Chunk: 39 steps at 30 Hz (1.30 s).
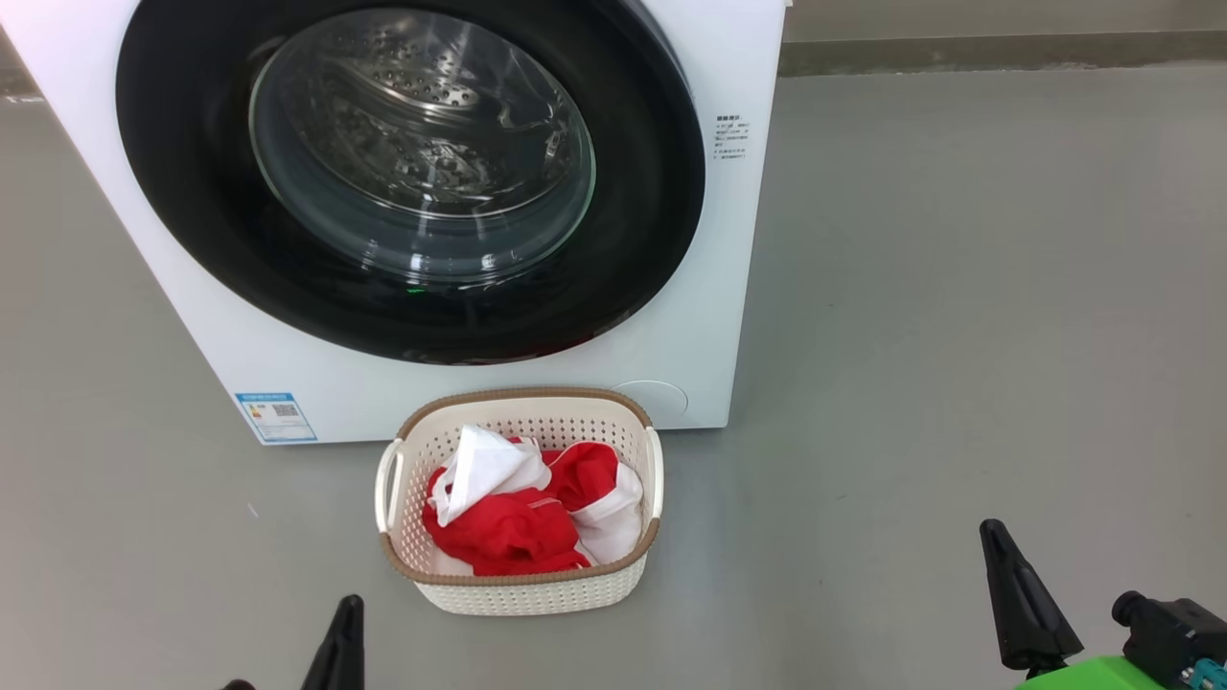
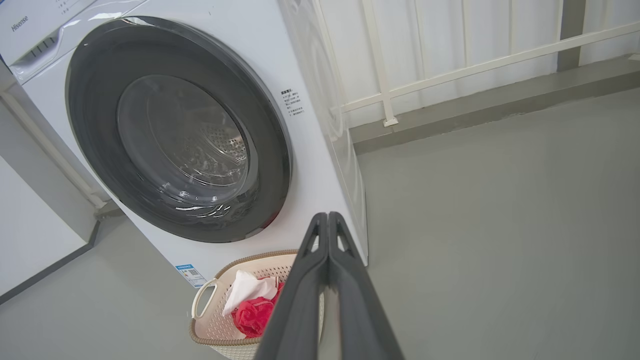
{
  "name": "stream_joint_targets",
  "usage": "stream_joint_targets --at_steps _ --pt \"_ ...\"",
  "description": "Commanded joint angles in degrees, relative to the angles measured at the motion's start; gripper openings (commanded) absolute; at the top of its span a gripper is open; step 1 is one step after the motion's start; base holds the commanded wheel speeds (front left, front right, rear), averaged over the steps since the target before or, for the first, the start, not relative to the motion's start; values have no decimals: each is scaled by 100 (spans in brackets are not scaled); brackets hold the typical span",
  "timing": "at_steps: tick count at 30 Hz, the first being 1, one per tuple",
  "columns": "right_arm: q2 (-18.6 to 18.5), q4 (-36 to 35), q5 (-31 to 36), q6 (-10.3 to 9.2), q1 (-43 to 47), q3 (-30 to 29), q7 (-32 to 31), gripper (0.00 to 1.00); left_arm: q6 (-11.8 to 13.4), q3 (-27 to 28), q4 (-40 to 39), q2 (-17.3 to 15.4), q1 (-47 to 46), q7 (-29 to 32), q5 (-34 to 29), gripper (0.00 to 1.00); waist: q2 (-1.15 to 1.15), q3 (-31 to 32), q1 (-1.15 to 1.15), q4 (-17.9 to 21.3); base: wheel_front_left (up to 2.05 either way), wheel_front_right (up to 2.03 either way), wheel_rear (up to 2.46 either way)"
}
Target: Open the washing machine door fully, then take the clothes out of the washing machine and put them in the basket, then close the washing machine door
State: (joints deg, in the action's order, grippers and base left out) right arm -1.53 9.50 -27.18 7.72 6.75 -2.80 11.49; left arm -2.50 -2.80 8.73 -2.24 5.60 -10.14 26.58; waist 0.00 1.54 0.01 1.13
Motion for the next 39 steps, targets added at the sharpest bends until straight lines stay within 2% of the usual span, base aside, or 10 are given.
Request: stream_joint_targets --at_steps 1,39 --pt "-86 -115 -169 -5 -284 16 -42 0 -36 105 -103 -17 -268 22 151 0 0 -2 -1 -1 0 0 0" --pt "-173 95 -2655 -12 -660 -37 -634 0 -212 421 139 -35 -615 648 2587 0 0 -66 -1 -44 0 0 0"
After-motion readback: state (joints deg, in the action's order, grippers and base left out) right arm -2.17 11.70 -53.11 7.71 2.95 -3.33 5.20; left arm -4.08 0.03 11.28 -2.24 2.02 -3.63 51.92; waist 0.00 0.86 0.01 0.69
